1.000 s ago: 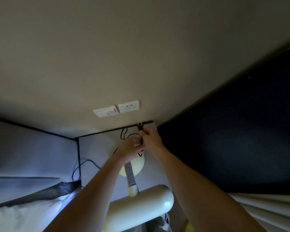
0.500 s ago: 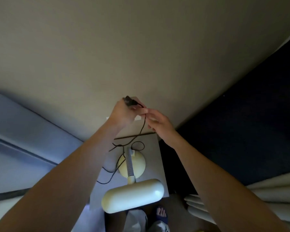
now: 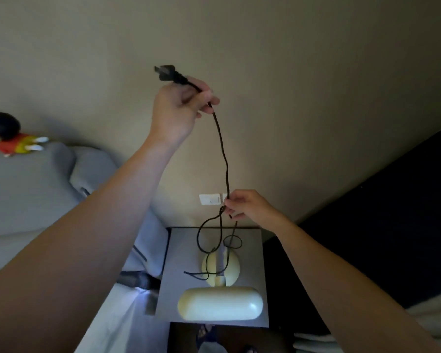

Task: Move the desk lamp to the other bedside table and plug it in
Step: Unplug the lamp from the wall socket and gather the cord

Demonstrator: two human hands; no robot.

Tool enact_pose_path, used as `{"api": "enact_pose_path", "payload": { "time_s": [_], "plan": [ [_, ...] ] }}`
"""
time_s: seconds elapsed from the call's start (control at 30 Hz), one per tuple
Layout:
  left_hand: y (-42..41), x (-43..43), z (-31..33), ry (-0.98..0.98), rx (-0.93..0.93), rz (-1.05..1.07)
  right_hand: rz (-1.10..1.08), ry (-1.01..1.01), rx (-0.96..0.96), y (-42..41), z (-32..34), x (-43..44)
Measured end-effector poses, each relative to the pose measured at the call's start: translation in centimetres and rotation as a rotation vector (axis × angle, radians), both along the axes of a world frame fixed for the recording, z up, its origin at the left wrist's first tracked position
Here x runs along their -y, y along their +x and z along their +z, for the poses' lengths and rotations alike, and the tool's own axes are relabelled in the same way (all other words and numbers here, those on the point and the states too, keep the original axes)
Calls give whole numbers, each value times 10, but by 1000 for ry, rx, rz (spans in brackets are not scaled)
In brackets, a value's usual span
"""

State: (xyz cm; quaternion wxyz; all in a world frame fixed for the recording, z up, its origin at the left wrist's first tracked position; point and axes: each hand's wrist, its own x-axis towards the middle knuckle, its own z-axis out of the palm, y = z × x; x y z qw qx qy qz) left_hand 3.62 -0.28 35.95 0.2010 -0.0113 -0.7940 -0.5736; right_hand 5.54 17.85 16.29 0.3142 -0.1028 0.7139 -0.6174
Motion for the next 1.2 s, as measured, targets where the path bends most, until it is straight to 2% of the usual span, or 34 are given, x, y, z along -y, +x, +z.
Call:
{"api": "enact_pose_path", "payload": {
  "time_s": [0.1, 0.17, 0.23, 0.27, 0.37, 0.43, 0.57, 0.73, 0.83, 0.9, 0.97, 1.0, 1.1, 1.17, 1.2],
  "plan": [
    [8, 15, -6, 75, 98, 43, -3, -32, -43, -1, 18, 9],
    [22, 16, -28, -3, 380, -72, -36, -83, -54, -4, 29, 13],
    [46, 14, -59, -186, 714, -296, -69, -142, -49, -8, 41, 17],
    [58, 11, -74, -268, 815, -388, -71, -161, -57, -10, 46, 19],
    [72, 10, -103, -295, 826, -381, -63, -164, -112, -14, 58, 22],
    [74, 15, -104, -135, 853, -297, -69, -170, -112, -14, 62, 24],
    [77, 34, -94, 442, 986, -248, -199, -334, -30, -10, 64, 24],
    [77, 44, -95, 776, 948, -160, -281, -545, 5, -2, 74, 17],
    [72, 58, -105, 1026, 809, 44, -409, -586, -19, -6, 84, 1],
    [71, 68, -112, 1077, 749, 131, -464, -615, -40, -10, 91, -15],
    [69, 68, -118, 1015, 780, 149, -492, -644, -84, -9, 97, -23],
    [68, 61, -120, 891, 835, 137, -504, -669, -112, -8, 102, -24],
    [67, 29, -120, 311, 978, 41, -500, -649, -298, -5, 123, -16],
    [62, 7, -108, 90, 842, -4, -473, -498, -515, -6, 135, -12],
    [59, -1, -97, 79, 713, 0, -462, -381, -653, -9, 138, -13]
  ]
}}
